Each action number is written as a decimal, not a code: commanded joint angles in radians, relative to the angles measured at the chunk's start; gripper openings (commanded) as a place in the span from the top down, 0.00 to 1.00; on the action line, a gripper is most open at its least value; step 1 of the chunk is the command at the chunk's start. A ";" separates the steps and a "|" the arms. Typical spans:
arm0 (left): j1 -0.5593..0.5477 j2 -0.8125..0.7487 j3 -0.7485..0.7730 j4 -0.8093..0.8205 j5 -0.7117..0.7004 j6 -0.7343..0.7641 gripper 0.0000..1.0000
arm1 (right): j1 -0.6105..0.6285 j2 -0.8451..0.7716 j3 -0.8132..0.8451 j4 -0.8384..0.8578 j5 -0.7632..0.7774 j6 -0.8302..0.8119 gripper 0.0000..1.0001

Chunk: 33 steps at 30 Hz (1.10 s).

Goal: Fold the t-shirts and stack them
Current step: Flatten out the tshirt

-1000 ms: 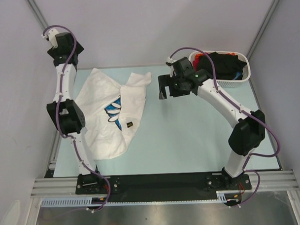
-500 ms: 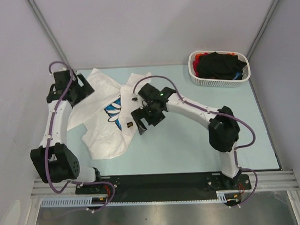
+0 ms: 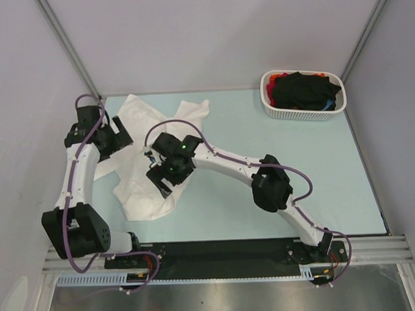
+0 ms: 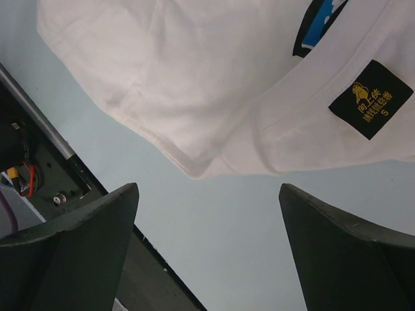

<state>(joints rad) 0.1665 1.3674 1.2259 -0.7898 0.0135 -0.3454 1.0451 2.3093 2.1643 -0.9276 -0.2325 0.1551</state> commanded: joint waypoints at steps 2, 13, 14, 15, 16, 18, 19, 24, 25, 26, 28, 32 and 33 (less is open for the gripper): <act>0.042 -0.030 0.109 -0.029 -0.102 -0.010 0.00 | 0.030 0.073 0.068 -0.050 0.074 -0.014 0.05; 0.056 0.012 0.189 -0.025 -0.049 -0.023 0.00 | 0.006 0.187 0.074 -0.056 0.346 0.034 0.98; 0.057 0.007 0.173 -0.014 -0.046 -0.023 0.00 | -0.002 0.171 0.065 -0.054 0.378 0.035 1.00; 0.057 0.007 0.164 -0.012 -0.040 -0.023 0.00 | -0.011 0.153 0.030 -0.037 0.383 0.035 1.00; 0.059 0.006 0.158 -0.009 -0.035 -0.024 0.00 | -0.023 0.127 0.011 -0.027 0.381 0.032 1.00; 0.060 0.006 0.141 0.000 -0.027 -0.024 0.00 | -0.036 0.056 -0.039 -0.007 0.404 0.032 1.00; 0.059 0.007 0.136 0.001 -0.030 -0.027 0.00 | -0.046 0.021 -0.055 -0.007 0.423 0.032 1.00; 0.061 0.027 0.141 0.014 -0.050 -0.043 0.00 | -0.094 -0.088 -0.179 -0.056 0.538 0.043 1.00; 0.062 0.033 0.153 0.014 -0.052 -0.044 0.00 | -0.121 -0.111 -0.236 -0.057 0.568 0.047 1.00; 0.062 0.045 0.159 0.017 -0.044 -0.046 0.00 | -0.141 -0.151 -0.271 -0.057 0.585 0.058 1.00; 0.061 0.062 0.181 0.017 -0.043 -0.052 0.00 | -0.199 -0.194 -0.363 -0.048 0.645 0.064 1.00; 0.062 0.093 0.207 0.021 -0.023 -0.053 0.00 | -0.310 -0.258 -0.458 -0.036 0.720 0.067 1.00; 0.061 0.102 0.211 0.021 -0.023 -0.053 0.00 | -0.332 -0.266 -0.472 -0.037 0.758 0.060 1.00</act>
<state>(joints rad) 0.2176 1.4525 1.3788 -0.7944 -0.0326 -0.3782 0.8104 2.1166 1.7504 -0.9382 0.3584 0.2092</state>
